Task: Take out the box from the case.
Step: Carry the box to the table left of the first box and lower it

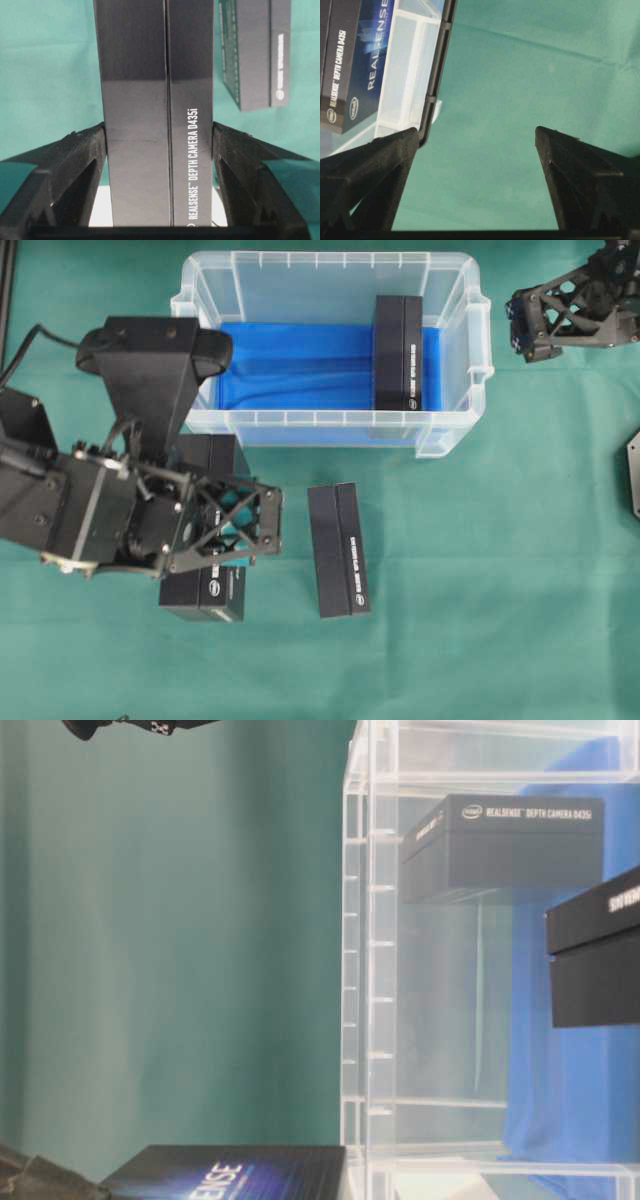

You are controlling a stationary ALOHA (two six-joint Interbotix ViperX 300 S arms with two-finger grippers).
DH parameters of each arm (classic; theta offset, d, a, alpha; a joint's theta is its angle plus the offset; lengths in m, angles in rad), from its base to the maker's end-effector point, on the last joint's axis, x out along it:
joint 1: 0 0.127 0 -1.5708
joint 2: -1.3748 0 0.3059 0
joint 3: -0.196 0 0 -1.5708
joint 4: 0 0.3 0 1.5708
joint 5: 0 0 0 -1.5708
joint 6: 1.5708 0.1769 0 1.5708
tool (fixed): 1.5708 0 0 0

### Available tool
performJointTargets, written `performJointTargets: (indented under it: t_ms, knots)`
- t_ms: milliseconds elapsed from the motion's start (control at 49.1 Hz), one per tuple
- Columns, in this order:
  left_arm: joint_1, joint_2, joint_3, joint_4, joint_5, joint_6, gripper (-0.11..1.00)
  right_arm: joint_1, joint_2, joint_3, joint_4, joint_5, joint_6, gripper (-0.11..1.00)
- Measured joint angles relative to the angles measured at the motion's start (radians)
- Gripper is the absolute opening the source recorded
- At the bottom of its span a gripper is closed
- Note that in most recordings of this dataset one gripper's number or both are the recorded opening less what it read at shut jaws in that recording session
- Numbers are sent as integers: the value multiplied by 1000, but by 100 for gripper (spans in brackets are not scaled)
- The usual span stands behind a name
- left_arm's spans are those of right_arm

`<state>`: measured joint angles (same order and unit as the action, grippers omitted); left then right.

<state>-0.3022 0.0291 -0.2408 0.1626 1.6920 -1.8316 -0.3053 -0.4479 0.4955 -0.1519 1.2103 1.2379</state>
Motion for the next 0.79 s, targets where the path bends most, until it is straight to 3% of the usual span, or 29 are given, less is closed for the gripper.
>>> performJointTargets:
  t_ms: [224, 488, 794]
  knots:
    - [-6, 0, 23, 52, -3, -2, 63, 0, 2, 0, 0, 0, 0, 93]
    - [-9, 2, 156, 66, -115, -14, 63, 0, 2, 0, 0, 2, 0, 94]
    - [-54, 0, 337, 66, -291, -144, 63, 0, 2, 0, 0, 0, 0, 93]
